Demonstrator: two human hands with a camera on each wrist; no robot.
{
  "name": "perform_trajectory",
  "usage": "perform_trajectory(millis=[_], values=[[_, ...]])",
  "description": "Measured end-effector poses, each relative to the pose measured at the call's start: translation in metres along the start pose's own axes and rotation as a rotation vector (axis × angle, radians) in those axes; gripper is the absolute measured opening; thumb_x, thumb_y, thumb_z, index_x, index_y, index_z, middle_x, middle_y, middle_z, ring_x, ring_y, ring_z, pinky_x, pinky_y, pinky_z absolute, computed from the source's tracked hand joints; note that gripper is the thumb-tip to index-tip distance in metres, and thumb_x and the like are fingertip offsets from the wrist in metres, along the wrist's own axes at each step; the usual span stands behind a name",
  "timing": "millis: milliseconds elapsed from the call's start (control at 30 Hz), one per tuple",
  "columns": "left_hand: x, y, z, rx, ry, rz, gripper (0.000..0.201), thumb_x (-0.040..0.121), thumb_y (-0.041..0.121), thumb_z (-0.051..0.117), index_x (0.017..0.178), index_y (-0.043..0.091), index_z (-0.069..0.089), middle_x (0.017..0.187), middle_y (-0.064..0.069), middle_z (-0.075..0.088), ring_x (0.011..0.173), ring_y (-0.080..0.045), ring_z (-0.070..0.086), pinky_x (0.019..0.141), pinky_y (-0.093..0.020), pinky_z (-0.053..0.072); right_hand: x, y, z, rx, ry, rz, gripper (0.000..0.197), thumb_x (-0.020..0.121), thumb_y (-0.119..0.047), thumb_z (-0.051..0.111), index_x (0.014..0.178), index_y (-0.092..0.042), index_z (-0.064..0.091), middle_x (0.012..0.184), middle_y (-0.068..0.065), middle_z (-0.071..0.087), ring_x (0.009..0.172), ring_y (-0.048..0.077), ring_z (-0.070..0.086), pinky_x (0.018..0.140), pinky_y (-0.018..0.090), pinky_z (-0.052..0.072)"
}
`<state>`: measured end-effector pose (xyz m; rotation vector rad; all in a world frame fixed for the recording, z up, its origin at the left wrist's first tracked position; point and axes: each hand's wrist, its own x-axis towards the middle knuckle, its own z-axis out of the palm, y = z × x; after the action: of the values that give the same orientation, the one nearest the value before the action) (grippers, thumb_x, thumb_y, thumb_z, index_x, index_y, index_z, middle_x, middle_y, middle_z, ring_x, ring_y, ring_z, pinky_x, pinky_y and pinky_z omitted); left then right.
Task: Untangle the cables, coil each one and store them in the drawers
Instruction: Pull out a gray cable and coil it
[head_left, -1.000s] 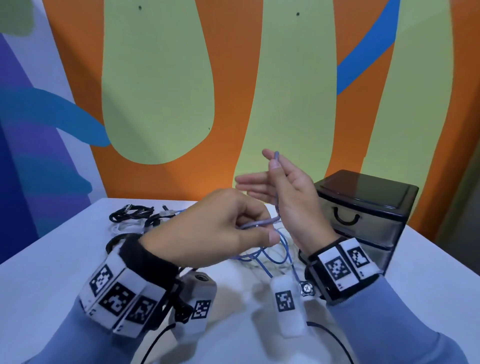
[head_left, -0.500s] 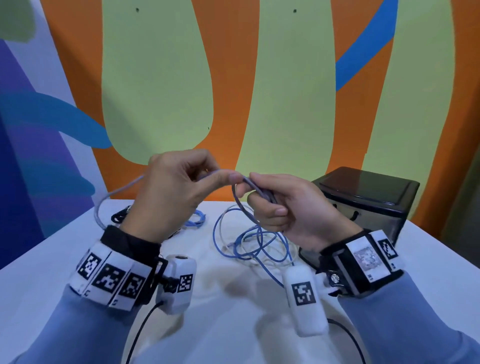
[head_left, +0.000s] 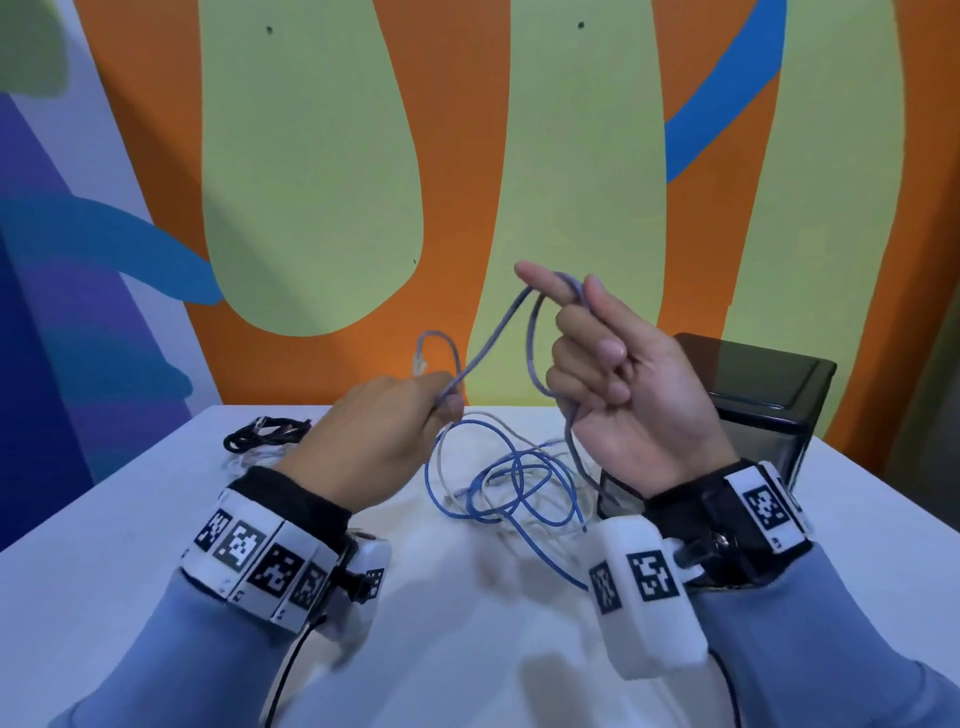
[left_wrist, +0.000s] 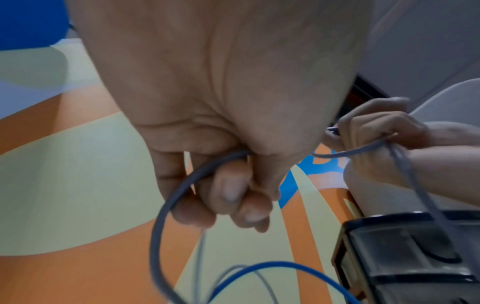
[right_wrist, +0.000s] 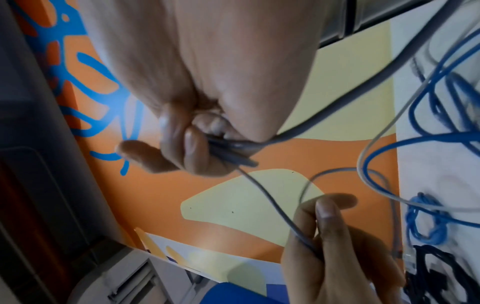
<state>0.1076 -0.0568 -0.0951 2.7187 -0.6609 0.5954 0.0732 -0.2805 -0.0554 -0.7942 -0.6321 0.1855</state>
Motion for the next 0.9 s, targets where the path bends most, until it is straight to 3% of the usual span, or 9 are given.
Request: perform_trajectory(millis=[100, 167, 233, 367, 467, 567, 667, 767, 900], values=[[-0.003, 0.018, 0.001, -0.035, -0.039, 0.077, 0.029, 0.111, 0.047, 0.039, 0.100, 0.031, 0.060, 0.063, 0.002, 0.053, 0.063, -0.020, 0.052, 0.063, -0.042, 0.040, 0.002, 0.003, -0.002, 0.126, 0.091, -0.094, 0.049, 0.112, -0.026, 0.036, 0.150, 0.004, 0.046, 0.070, -0.007, 0.062, 0.053, 0.003, 0.056, 0.054, 0.013, 0.046], [-0.006, 0.032, 0.003, -0.049, -0.050, 0.167, 0.031, 0.112, 0.049, 0.038, 0.099, 0.030, 0.058, 0.063, 0.002, 0.052, 0.066, -0.025, 0.054, 0.072, -0.039, 0.041, 0.003, 0.007, -0.005, 0.123, 0.125, -0.181, 0.049, 0.113, -0.023, 0.036, 0.150, 0.008, 0.042, 0.096, 0.006, 0.077, 0.083, 0.012, 0.075, 0.072, 0.018, 0.058], [-0.010, 0.044, 0.004, -0.066, -0.038, 0.274, 0.036, 0.112, 0.050, 0.038, 0.090, 0.026, 0.054, 0.061, 0.001, 0.050, 0.063, -0.027, 0.051, 0.073, -0.041, 0.043, 0.007, 0.012, -0.006, -0.014, 0.155, -0.251, 0.045, 0.114, -0.021, 0.034, 0.147, 0.009, 0.040, 0.111, 0.019, 0.077, 0.101, 0.026, 0.077, 0.082, 0.024, 0.060], [-0.014, 0.053, -0.005, -0.172, 0.075, 0.401, 0.045, 0.108, 0.049, 0.053, 0.073, 0.020, 0.050, 0.053, 0.000, 0.041, 0.053, -0.021, 0.041, 0.053, -0.039, 0.036, 0.010, 0.021, -0.003, -0.466, 0.219, -0.264, 0.039, 0.115, -0.023, 0.032, 0.149, -0.005, 0.039, 0.096, 0.017, 0.080, 0.088, 0.027, 0.079, 0.077, 0.027, 0.061], [-0.016, 0.050, -0.018, -0.437, 0.240, 0.429, 0.022, 0.098, 0.040, 0.075, 0.084, 0.024, 0.077, 0.056, 0.000, 0.056, 0.052, -0.024, 0.048, 0.052, -0.029, 0.042, 0.009, 0.026, -0.008, -0.757, 0.242, -0.193, 0.038, 0.115, -0.022, 0.035, 0.148, -0.007, 0.047, 0.069, 0.006, 0.073, 0.066, 0.013, 0.070, 0.069, 0.026, 0.056], [-0.015, 0.041, -0.028, -0.538, 0.421, 0.386, 0.020, 0.089, 0.035, 0.087, 0.082, 0.018, 0.080, 0.051, -0.007, 0.044, 0.052, -0.023, 0.033, 0.050, -0.030, 0.028, 0.007, 0.027, -0.011, -0.845, 0.192, -0.071, 0.036, 0.114, -0.022, 0.038, 0.134, -0.001, 0.060, 0.053, 0.004, 0.051, 0.050, 0.012, 0.051, 0.064, 0.028, 0.045], [-0.013, 0.028, -0.034, -0.576, 0.566, 0.319, 0.022, 0.082, 0.035, 0.092, 0.079, 0.017, 0.080, 0.053, -0.007, 0.041, 0.054, -0.021, 0.031, 0.053, -0.031, 0.027, 0.005, 0.026, -0.007, -0.725, 0.053, 0.065, 0.033, 0.112, -0.020, 0.039, 0.114, -0.007, 0.069, 0.055, 0.002, 0.035, 0.049, 0.013, 0.027, 0.048, 0.022, 0.024], [-0.007, 0.018, -0.033, -0.551, 0.632, 0.313, 0.016, 0.087, 0.028, 0.088, 0.090, 0.013, 0.084, 0.063, -0.005, 0.053, 0.060, -0.022, 0.043, 0.057, -0.033, 0.033, 0.004, 0.025, -0.002, -0.595, -0.076, 0.154, 0.033, 0.110, -0.022, 0.038, 0.101, -0.004, 0.064, 0.060, -0.001, 0.023, 0.052, 0.010, 0.017, 0.049, 0.023, 0.012], [-0.001, 0.012, -0.023, -0.532, 0.644, 0.279, 0.022, 0.098, 0.023, 0.075, 0.117, 0.014, 0.081, 0.082, -0.008, 0.058, 0.073, -0.022, 0.054, 0.066, -0.026, 0.040, 0.000, 0.021, -0.004, -0.437, -0.091, 0.192, 0.032, 0.107, -0.033, 0.041, 0.083, -0.015, 0.055, 0.059, -0.005, 0.019, 0.050, 0.009, 0.011, 0.054, 0.031, 0.006]])
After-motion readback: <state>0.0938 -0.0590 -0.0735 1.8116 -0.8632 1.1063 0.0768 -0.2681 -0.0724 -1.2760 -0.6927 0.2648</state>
